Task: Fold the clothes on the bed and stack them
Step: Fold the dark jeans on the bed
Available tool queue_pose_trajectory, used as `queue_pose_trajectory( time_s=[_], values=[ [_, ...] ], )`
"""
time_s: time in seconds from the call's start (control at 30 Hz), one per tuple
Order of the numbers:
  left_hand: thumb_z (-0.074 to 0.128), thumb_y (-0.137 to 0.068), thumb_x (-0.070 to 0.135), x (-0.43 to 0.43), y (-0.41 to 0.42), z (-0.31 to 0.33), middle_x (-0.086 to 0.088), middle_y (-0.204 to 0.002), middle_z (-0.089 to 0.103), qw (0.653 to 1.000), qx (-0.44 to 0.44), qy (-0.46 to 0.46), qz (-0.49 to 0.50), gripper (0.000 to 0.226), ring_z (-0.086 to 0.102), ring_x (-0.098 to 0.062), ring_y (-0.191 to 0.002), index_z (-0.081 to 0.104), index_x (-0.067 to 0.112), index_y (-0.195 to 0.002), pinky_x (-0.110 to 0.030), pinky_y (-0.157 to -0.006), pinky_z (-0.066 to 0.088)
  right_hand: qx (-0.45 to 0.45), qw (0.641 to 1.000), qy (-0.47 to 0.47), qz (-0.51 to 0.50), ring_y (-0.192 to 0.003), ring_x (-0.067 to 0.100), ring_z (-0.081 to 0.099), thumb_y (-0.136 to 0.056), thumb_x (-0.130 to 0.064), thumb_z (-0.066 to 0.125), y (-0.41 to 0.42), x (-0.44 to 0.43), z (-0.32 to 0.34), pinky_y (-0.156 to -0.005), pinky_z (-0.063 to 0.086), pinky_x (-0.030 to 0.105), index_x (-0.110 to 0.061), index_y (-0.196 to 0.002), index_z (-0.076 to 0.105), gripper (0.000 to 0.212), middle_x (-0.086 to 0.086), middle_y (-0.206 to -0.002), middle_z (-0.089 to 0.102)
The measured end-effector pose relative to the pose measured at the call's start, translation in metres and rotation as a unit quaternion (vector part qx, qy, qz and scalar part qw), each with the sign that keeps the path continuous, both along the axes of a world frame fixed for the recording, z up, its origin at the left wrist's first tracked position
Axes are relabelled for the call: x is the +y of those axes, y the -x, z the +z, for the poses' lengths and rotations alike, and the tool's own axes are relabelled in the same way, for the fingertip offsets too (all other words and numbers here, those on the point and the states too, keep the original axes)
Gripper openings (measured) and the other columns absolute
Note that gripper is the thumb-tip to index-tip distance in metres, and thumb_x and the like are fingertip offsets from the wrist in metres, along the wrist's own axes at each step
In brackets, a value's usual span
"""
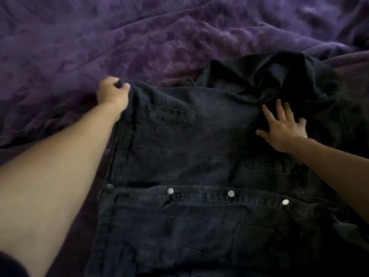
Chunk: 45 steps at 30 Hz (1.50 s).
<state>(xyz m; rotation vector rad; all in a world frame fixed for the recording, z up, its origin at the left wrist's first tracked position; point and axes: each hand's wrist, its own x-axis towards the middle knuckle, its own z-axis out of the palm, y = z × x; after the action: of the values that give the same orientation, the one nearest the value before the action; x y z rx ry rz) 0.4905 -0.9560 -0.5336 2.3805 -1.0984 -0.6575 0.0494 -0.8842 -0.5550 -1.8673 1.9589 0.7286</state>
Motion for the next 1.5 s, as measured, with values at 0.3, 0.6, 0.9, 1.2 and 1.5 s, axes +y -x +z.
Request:
queue_pose_trajectory(
  time_s=[0.3,0.6,0.9,1.2,1.5],
  values=[
    [0.060,-0.080,0.063,0.226,0.016,0.039,-0.006,-0.145,0.040,0.991,-0.018,-0.111,-0.076,0.080,0.038,-0.028,-0.133,0.033,0.023,-0.144,-0.048,-0.107,0.033,-0.058,0.997,0.053,0.020,-0.147,0.030,0.007,-0.087,-0.044,0.060,-0.015,0.027,0.036,-0.109,0.026,0.055,-0.026,-0.152,0.018,0.079,0.010,-0.161,0.007],
    [0.078,-0.069,0.053,0.351,-0.012,0.037,-0.008,-0.149,0.038,0.964,0.033,-0.262,0.034,0.106,0.039,-0.031,-0.134,0.018,0.022,-0.150,-0.050,-0.105,0.039,-0.175,0.976,0.076,0.108,-0.133,0.033,0.044,-0.077,-0.043,0.063,-0.027,0.291,0.038,-0.093,0.047,0.049,-0.020,-0.130,0.058,0.058,0.014,-0.144,0.046],
    [0.072,-0.083,0.030,0.467,-0.013,0.055,-0.006,-0.114,0.065,0.955,0.081,-0.286,0.021,0.036,0.060,-0.029,-0.103,0.064,0.008,-0.110,-0.040,-0.091,0.050,-0.212,0.959,0.019,0.185,-0.065,0.018,0.066,-0.067,-0.046,0.047,-0.022,0.398,0.068,-0.058,0.049,0.036,-0.032,-0.097,0.066,0.038,-0.006,-0.072,0.063],
    [0.077,-0.074,0.017,0.534,-0.049,0.093,-0.020,-0.110,0.055,0.951,-0.177,-0.253,-0.013,0.032,0.053,-0.042,-0.104,0.063,0.011,-0.103,-0.048,-0.077,0.048,-0.073,0.996,0.002,0.056,-0.107,0.027,0.057,-0.067,-0.043,0.058,-0.001,0.451,0.090,-0.088,0.041,0.042,-0.027,-0.120,0.063,0.056,0.000,-0.112,0.063],
    [0.067,-0.081,0.040,0.555,0.013,0.048,0.006,-0.126,0.048,0.839,-0.192,-0.281,-0.425,0.044,0.044,-0.020,-0.119,0.058,0.033,-0.123,-0.036,-0.093,0.036,-0.055,0.997,0.054,-0.022,-0.113,0.025,0.054,-0.090,-0.032,0.054,0.007,0.471,0.091,-0.089,0.036,0.040,-0.026,-0.115,0.066,0.028,-0.002,-0.115,0.065]
  ],
)
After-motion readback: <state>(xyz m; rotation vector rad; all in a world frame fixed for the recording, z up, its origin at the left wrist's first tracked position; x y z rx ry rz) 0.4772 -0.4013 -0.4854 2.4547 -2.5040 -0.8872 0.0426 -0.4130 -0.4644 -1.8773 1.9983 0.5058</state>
